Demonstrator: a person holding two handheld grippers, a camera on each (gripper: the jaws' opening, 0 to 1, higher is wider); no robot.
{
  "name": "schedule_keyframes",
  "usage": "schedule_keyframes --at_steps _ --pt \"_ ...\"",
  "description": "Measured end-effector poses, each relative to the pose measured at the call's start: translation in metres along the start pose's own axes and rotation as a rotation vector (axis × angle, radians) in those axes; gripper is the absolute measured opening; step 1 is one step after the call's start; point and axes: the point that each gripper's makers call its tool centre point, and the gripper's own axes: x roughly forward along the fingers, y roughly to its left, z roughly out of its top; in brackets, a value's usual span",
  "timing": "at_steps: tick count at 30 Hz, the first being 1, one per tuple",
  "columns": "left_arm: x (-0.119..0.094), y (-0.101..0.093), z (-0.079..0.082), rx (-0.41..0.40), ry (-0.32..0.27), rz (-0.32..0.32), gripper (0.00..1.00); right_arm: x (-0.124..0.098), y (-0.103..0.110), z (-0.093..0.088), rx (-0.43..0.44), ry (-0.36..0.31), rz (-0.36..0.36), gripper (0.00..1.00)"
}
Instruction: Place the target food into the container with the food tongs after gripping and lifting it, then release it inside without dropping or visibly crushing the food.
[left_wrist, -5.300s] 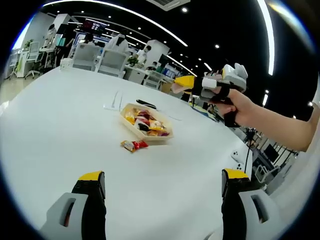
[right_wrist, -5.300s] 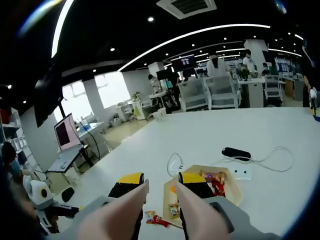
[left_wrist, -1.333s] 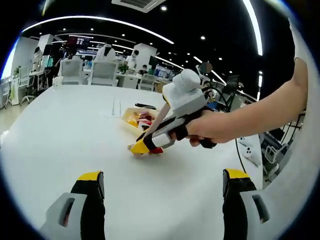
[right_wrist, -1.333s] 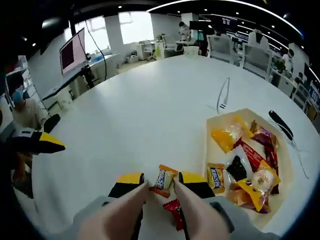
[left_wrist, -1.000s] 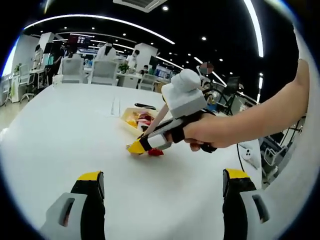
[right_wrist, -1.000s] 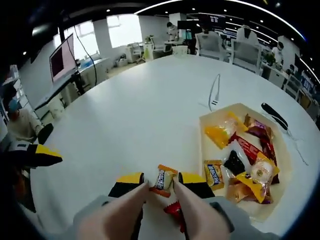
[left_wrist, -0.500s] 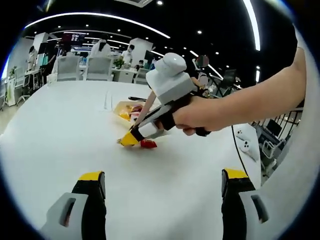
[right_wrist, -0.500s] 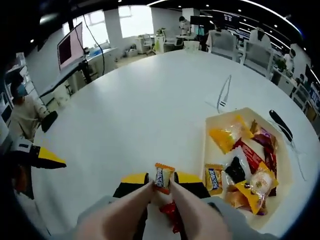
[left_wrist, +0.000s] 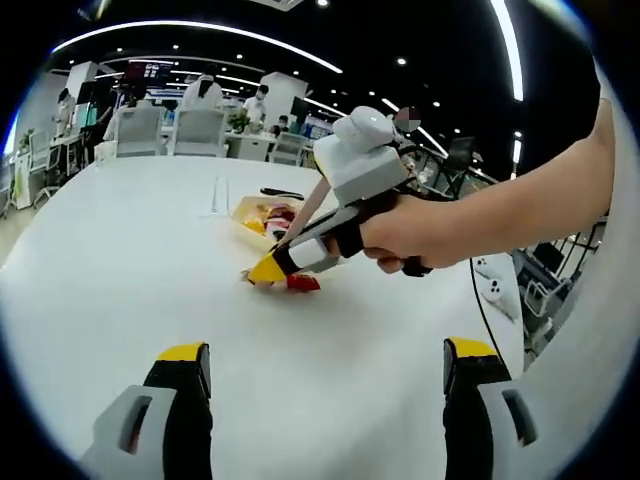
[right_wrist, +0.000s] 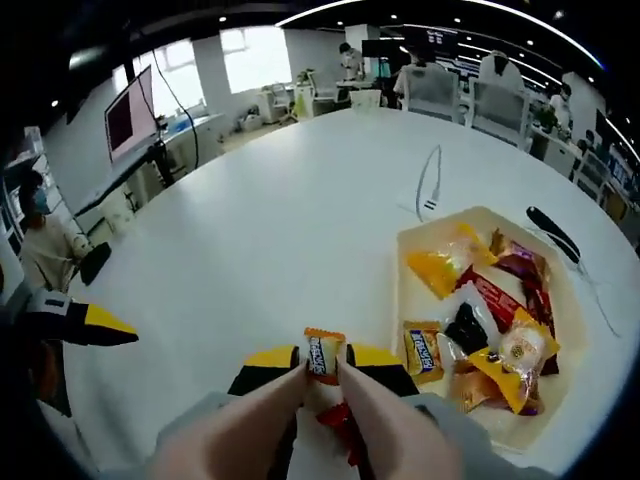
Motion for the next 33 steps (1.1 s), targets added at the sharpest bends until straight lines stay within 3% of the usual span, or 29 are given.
schedule_keyframes --at_steps 14,15,20,21,23,25,27,33 --pt "-0.003 -0.004 0.008 0.014 -0.013 0.011 0.97 0.0 -0.004 0.0 0.062 -0.027 -0.037 0.18" --pt "-0.004 -0.005 0.008 0.049 0.0 0.015 0.97 0.0 -0.004 0.0 0.063 -0.028 -0.039 0.17" --pt "-0.013 -0.012 0.023 0.087 -0.023 0.018 0.98 -0.002 -0.003 -0.001 0.154 -0.017 -0.017 0.18" --pt "-0.016 -0.012 0.026 0.094 -0.031 0.023 0.98 -0.004 -0.005 -0.004 0.19 0.008 -0.024 0.18" --pt "-0.022 -0.015 0.033 0.107 -0.044 0.032 0.98 -0.01 0.003 -0.011 0.091 0.086 -0.005 0.18" --pt "-0.027 -0.016 0.035 0.114 -0.059 0.043 0.98 -0.016 0.01 -0.002 0.063 0.024 0.019 0.18" --pt "-0.031 -0.018 0.033 0.117 -0.059 0.057 0.98 -0.022 0.017 0.002 0.112 -0.004 0.054 0.18" --pt "-0.035 -0.032 0.033 0.129 -0.07 0.064 0.98 -0.043 0.024 -0.005 0.167 -0.047 0.084 0.19"
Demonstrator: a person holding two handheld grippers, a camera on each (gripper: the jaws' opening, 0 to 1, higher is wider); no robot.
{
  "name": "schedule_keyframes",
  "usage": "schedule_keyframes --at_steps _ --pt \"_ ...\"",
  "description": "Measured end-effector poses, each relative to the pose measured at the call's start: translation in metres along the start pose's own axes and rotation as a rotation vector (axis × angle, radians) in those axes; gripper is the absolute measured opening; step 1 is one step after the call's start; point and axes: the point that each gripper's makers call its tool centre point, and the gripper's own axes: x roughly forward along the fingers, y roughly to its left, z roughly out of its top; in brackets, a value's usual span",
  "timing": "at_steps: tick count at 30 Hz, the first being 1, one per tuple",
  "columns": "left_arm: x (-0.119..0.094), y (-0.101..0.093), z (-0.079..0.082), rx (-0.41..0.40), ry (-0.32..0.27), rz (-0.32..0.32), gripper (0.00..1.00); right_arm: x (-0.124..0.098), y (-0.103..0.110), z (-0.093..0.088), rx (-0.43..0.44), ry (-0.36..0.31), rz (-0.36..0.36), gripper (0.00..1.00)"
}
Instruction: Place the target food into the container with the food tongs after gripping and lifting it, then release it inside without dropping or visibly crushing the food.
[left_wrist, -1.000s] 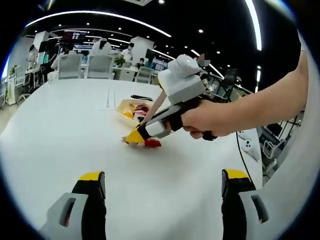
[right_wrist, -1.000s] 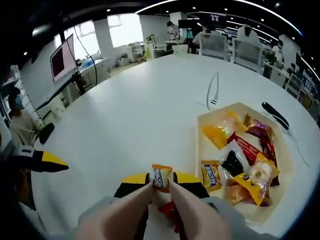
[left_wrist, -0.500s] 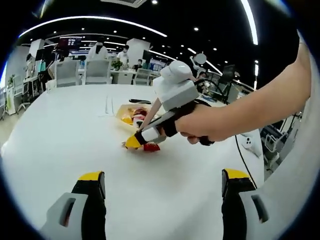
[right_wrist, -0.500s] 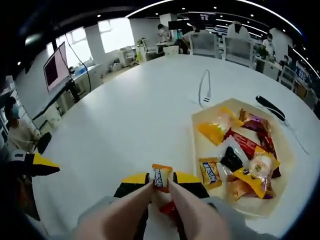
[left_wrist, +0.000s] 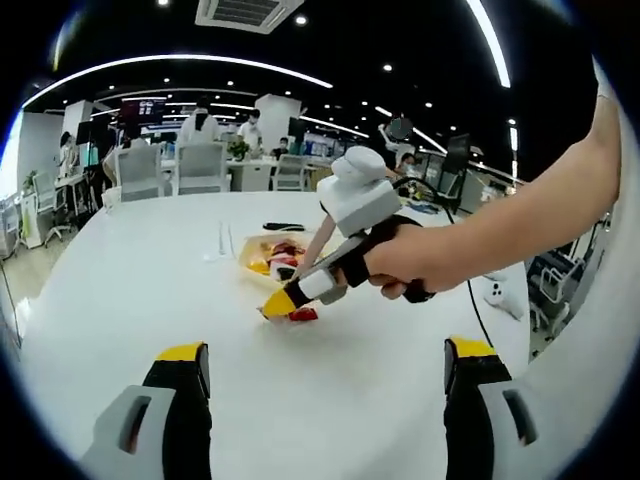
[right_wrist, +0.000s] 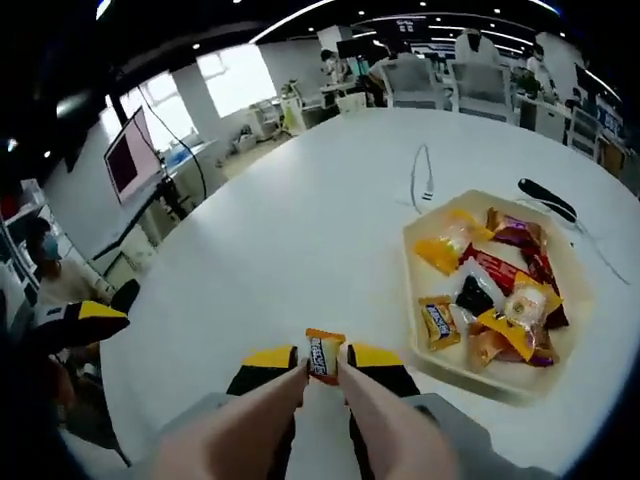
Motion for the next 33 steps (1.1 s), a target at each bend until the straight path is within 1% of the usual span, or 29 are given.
schedule_keyframes --at_steps 3,4,7,11,16,18,21,25,33 --pt "-0.002 -0.006 0.005 0.024 -0.018 0.007 0.97 -0.011 0.0 -0.002 0.016 -0.027 0.004 0.19" --pt "-0.003 -0.009 0.008 0.022 -0.027 0.01 0.97 -0.017 -0.001 -0.003 0.033 -0.036 0.002 0.19" --pt "-0.002 -0.016 0.011 0.003 -0.045 0.013 0.97 -0.029 -0.005 -0.006 0.044 -0.053 -0.008 0.19" --pt "-0.001 -0.026 0.012 0.01 -0.049 -0.004 0.97 -0.042 -0.009 -0.006 0.058 -0.075 -0.018 0.19" --pt "0.0 -0.035 0.015 0.015 -0.053 -0.028 0.97 -0.065 -0.013 -0.003 0.064 -0.123 -0.042 0.19" --pt "-0.002 -0.037 0.02 0.025 -0.061 -0.029 0.96 -0.072 -0.013 -0.002 0.059 -0.138 -0.045 0.19" --pt "-0.005 -0.041 0.033 0.04 -0.09 -0.034 0.95 -0.082 -0.012 0.002 0.056 -0.161 -0.049 0.19" --pt "-0.007 -0.044 0.043 0.032 -0.113 -0.041 0.96 -0.087 -0.012 0.006 0.046 -0.173 -0.054 0.19" --pt "-0.002 -0.047 0.052 -0.003 -0.128 -0.059 0.99 -0.096 -0.003 0.012 0.035 -0.2 -0.05 0.19"
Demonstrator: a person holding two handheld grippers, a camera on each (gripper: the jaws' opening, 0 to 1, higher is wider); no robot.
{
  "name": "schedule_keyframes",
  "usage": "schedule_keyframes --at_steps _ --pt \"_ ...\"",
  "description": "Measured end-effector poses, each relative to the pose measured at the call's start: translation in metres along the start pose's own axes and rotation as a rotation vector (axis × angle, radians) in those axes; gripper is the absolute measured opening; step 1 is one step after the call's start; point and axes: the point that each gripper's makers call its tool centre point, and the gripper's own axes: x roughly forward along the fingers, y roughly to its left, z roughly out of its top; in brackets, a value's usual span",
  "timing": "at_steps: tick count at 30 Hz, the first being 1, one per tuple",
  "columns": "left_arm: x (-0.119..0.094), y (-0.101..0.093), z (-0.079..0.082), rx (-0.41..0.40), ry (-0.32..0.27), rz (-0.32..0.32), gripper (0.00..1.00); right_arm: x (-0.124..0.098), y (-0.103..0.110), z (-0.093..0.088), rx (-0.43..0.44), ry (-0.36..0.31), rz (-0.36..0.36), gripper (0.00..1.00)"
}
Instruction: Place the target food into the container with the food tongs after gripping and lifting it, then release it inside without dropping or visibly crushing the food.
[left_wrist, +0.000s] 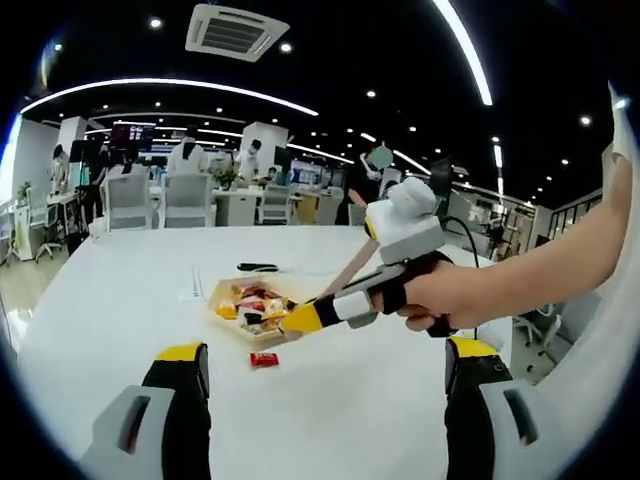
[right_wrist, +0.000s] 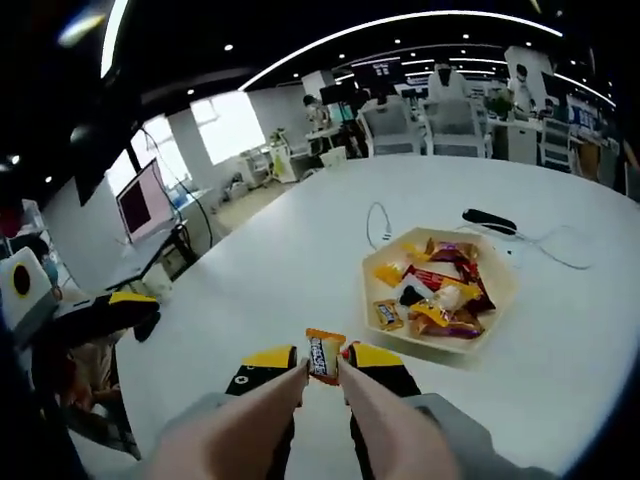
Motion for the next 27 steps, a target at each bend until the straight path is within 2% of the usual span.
schedule_keyframes --at_steps 4,6,7,8,11,18,22,27 --pt "-0.001 -0.002 0.002 -0.022 -0.011 -0.009 0.99 -0.009 0.0 0.006 -0.021 -0.018 -0.005 0.19" --pt "-0.002 -0.003 0.004 -0.061 -0.019 -0.015 0.99 -0.014 -0.002 0.01 -0.021 -0.033 -0.011 0.19" --pt "-0.002 -0.006 0.006 -0.177 -0.028 -0.034 0.99 -0.017 -0.003 0.012 -0.015 -0.04 -0.014 0.19" --pt "-0.002 -0.006 0.011 -0.254 -0.053 -0.046 0.99 -0.019 -0.004 0.014 -0.007 -0.049 -0.013 0.2" --pt "-0.005 -0.001 0.026 -0.316 -0.144 -0.049 0.99 -0.028 -0.003 0.022 0.014 -0.077 -0.014 0.2" --pt "-0.005 0.002 0.022 -0.297 -0.122 -0.043 0.99 -0.037 0.001 0.036 0.013 -0.115 -0.022 0.2" --pt "-0.006 0.001 0.01 -0.283 -0.05 -0.04 0.99 -0.045 0.005 0.048 -0.013 -0.139 -0.022 0.2" --pt "-0.013 -0.004 0.014 -0.296 -0.047 -0.057 0.99 -0.054 0.008 0.065 -0.031 -0.173 -0.022 0.2"
